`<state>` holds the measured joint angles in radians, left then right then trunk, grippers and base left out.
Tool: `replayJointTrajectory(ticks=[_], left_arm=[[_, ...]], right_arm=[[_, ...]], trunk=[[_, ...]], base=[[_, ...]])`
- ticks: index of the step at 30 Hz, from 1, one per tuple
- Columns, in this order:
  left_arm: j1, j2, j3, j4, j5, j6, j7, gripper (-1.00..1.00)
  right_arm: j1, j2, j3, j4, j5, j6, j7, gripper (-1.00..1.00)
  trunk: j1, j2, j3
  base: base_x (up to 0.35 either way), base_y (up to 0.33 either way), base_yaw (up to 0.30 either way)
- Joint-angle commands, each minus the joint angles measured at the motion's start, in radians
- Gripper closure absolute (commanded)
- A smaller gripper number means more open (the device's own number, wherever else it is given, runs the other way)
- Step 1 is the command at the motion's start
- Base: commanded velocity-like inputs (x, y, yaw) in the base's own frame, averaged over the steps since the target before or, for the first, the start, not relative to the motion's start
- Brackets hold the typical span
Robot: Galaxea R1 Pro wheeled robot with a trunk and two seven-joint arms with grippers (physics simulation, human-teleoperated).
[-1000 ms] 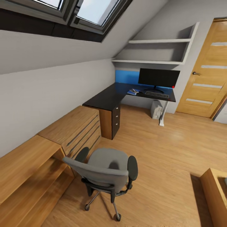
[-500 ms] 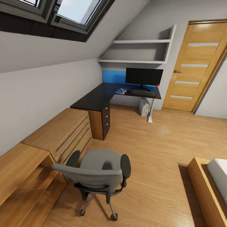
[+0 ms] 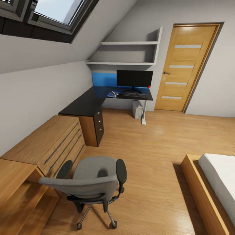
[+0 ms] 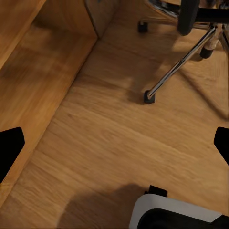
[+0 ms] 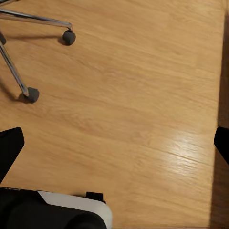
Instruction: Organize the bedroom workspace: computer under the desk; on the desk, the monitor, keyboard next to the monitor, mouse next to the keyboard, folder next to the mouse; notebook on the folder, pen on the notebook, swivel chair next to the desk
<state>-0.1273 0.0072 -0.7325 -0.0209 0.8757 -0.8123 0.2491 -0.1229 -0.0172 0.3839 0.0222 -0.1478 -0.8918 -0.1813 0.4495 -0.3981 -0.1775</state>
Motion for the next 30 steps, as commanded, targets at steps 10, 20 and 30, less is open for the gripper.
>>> replayJointTrajectory(ticks=[10, 20, 30], left_arm=[[0.0, 0.001, -0.008, -0.002, 0.0, -0.001, 0.011, -1.0], [0.0, 0.001, -0.008, -0.002, 0.0, 0.001, 0.01, -1.0], [0.0, 0.001, -0.008, -0.002, 0.0, 0.001, 0.01, -1.0]], right_arm=[[-0.001, 0.0, 0.009, 0.002, -0.01, -0.004, -0.001, -1.0], [-0.001, 0.0, 0.009, 0.002, -0.01, -0.004, -0.001, -1.0], [-0.001, 0.0, 0.009, 0.002, -0.01, -0.004, -0.001, -1.0]], trunk=[[0.001, -0.002, -0.002], [0.001, -0.002, -0.002], [0.001, -0.002, 0.002]], base=[[0.0, 0.233, -0.051], [0.0, 0.019, -0.001], [0.015, 0.099, -0.129]])
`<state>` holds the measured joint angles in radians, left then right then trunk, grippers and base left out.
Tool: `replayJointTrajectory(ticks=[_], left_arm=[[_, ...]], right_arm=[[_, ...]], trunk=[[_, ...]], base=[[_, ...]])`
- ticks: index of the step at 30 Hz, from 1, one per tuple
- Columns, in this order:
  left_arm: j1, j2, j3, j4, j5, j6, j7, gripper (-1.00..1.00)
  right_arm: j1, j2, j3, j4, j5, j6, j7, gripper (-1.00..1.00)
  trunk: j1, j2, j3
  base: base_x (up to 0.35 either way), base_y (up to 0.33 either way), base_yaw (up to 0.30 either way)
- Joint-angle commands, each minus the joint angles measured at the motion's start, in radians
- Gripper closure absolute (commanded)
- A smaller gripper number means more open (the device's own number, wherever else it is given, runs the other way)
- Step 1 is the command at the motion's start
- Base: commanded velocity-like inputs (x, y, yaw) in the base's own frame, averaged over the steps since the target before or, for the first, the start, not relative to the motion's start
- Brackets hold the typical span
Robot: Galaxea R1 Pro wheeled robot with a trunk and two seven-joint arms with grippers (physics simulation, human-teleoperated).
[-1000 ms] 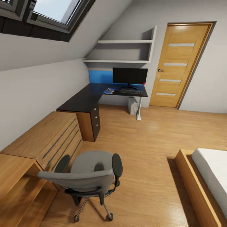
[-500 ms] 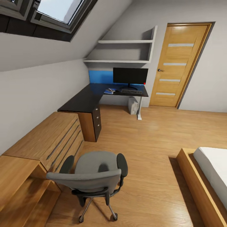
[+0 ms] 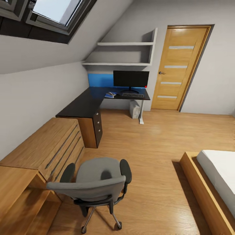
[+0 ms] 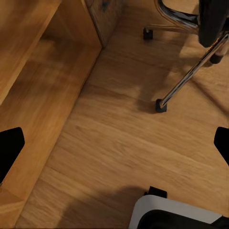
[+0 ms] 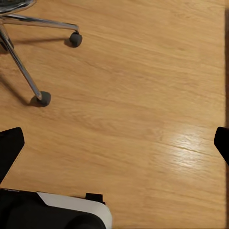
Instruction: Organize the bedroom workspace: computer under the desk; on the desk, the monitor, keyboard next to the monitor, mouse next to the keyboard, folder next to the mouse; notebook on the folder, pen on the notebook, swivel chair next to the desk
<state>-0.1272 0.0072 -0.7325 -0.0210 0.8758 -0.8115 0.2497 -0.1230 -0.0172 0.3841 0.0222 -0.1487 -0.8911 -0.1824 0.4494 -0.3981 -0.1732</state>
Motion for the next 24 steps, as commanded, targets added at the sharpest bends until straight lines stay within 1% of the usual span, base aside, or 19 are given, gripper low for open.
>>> replayJointTrajectory(ticks=[1, 6, 14, 17, 22, 24], left_arm=[[0.0, 0.0, -0.008, -0.002, 0.0, 0.0, 0.01, -1.0], [0.0, 0.0, -0.008, -0.002, 0.0, 0.0, 0.01, -1.0], [0.0, 0.001, -0.007, -0.002, 0.001, 0.0, 0.011, -1.0], [0.0, 0.002, -0.007, -0.002, 0.001, 0.0, 0.011, -1.0], [0.0, 0.002, -0.007, -0.002, 0.001, 0.0, 0.01, -1.0], [0.0, 0.002, -0.007, -0.002, 0.001, 0.0, 0.01, -1.0]], right_arm=[[-0.001, 0.0, 0.009, 0.002, -0.009, -0.005, 0.0, -1.0], [-0.001, 0.0, 0.01, 0.002, -0.009, -0.005, 0.0, -1.0], [-0.001, 0.0, 0.01, 0.002, -0.009, -0.005, 0.0, -1.0], [-0.001, 0.0, 0.01, 0.002, -0.009, -0.005, 0.001, -1.0], [-0.001, 0.0, 0.01, 0.002, -0.009, -0.005, 0.001, -1.0], [-0.001, 0.001, 0.01, 0.002, -0.009, -0.005, 0.001, -1.0]], trunk=[[0.001, -0.002, -0.002], [0.001, -0.002, -0.001], [0.001, -0.002, -0.001], [0.001, -0.002, 0.001], [0.001, -0.002, 0.004], [0.001, -0.002, 0.005]], base=[[0.056, 0.246, -0.101], [0.032, 0.129, -0.043], [0.005, 0.023, -0.02], [0.021, 0.081, -0.125], [0.085, 0.196, -0.17], [0.048, 0.1, -0.068]])
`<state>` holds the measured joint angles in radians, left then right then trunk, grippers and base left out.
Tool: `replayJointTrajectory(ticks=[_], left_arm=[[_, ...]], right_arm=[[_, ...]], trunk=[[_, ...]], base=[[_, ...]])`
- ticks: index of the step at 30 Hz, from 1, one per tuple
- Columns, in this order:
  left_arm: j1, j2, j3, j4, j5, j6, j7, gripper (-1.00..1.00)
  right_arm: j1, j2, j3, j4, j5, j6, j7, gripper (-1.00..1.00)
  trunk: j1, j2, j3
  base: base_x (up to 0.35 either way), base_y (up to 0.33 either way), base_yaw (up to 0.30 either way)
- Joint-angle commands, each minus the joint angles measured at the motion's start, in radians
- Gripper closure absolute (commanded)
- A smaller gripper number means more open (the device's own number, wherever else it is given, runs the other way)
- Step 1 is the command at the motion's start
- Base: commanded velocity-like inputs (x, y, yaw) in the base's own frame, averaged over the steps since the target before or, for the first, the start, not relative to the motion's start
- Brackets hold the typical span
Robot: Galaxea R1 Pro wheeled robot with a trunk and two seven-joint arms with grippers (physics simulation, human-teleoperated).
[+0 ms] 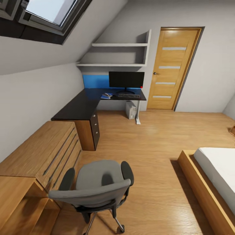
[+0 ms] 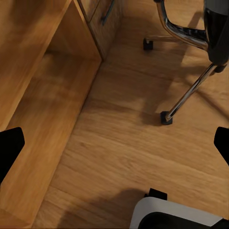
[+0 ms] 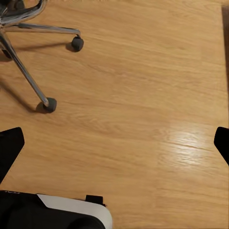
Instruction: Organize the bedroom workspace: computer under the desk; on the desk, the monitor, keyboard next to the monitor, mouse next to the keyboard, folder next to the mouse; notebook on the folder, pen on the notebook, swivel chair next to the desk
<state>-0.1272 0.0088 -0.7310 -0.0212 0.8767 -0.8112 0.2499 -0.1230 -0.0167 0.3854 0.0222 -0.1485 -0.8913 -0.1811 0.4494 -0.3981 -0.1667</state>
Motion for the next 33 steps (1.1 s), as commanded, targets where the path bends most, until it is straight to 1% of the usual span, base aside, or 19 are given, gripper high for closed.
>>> replayJointTrajectory(ticks=[1, 23, 33], left_arm=[[0.0, 0.0, -0.008, -0.002, 0.0, 0.0, 0.01, -1.0], [0.0, -0.001, -0.01, -0.002, -0.001, 0.0, 0.009, -1.0], [0.0, -0.004, -0.011, -0.002, -0.002, -0.001, 0.01, -1.0]], right_arm=[[-0.001, 0.0, 0.009, 0.002, -0.009, -0.005, 0.0, -1.0], [-0.001, 0.0, 0.009, 0.002, -0.009, -0.003, 0.002, -1.0], [-0.001, 0.0, 0.009, 0.002, -0.009, -0.003, 0.002, -1.0]], trunk=[[0.001, -0.002, -0.002], [0.001, -0.002, -0.001], [0.001, -0.002, -0.001]], base=[[0.028, 0.057, -0.039], [0.003, 0.146, -0.005], [0.0, 0.031, -0.002]])
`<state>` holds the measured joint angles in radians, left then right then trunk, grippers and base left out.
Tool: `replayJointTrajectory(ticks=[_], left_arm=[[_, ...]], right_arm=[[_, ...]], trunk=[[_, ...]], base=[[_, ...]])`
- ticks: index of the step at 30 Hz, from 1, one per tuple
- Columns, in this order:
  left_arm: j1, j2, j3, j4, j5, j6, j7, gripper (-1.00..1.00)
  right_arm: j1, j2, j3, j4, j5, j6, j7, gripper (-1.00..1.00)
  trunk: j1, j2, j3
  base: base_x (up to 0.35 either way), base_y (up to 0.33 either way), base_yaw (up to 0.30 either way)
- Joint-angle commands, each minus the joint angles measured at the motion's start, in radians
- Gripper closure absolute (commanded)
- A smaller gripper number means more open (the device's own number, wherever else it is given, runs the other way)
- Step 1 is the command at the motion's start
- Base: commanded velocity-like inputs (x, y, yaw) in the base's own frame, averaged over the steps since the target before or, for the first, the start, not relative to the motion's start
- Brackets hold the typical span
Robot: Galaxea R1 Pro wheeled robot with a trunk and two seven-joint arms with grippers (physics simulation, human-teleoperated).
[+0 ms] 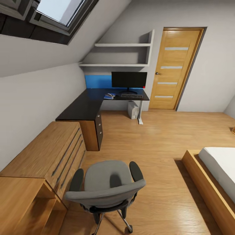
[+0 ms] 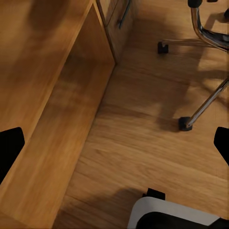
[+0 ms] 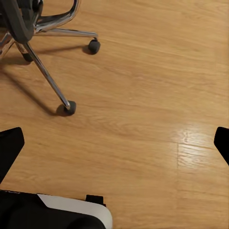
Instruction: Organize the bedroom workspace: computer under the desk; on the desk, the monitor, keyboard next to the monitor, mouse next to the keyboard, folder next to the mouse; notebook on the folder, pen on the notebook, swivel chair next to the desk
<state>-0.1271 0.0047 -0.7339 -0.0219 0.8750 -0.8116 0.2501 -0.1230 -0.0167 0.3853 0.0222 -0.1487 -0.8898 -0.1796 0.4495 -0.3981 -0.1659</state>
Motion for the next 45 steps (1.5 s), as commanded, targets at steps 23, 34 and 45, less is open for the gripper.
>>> replayJointTrajectory(ticks=[23, 34, 45], left_arm=[[0.0, -0.043, -0.004, -0.003, 0.005, 0.001, 0.014, -1.0], [-0.136, -0.023, 0.003, -0.178, 0.01, 0.522, 0.017, -1.0], [-0.147, -0.011, 0.009, -0.17, 0.012, 0.537, 0.012, -1.0]], right_arm=[[-0.001, -0.001, 0.009, 0.002, -0.01, -0.001, 0.0, -1.0], [-0.196, -0.009, -0.011, -0.249, -0.029, 0.346, -0.035, -1.0], [-0.242, -0.003, -0.045, -0.129, -0.076, 0.282, -0.031, -1.0]], trunk=[[0.024, -0.044, -0.008], [0.066, -0.121, -0.043], [0.108, -0.198, -0.077]], base=[[0.0, 0.001, -0.093], [0.0, 0.0, 0.0], [0.0, 0.0, 0.0]])
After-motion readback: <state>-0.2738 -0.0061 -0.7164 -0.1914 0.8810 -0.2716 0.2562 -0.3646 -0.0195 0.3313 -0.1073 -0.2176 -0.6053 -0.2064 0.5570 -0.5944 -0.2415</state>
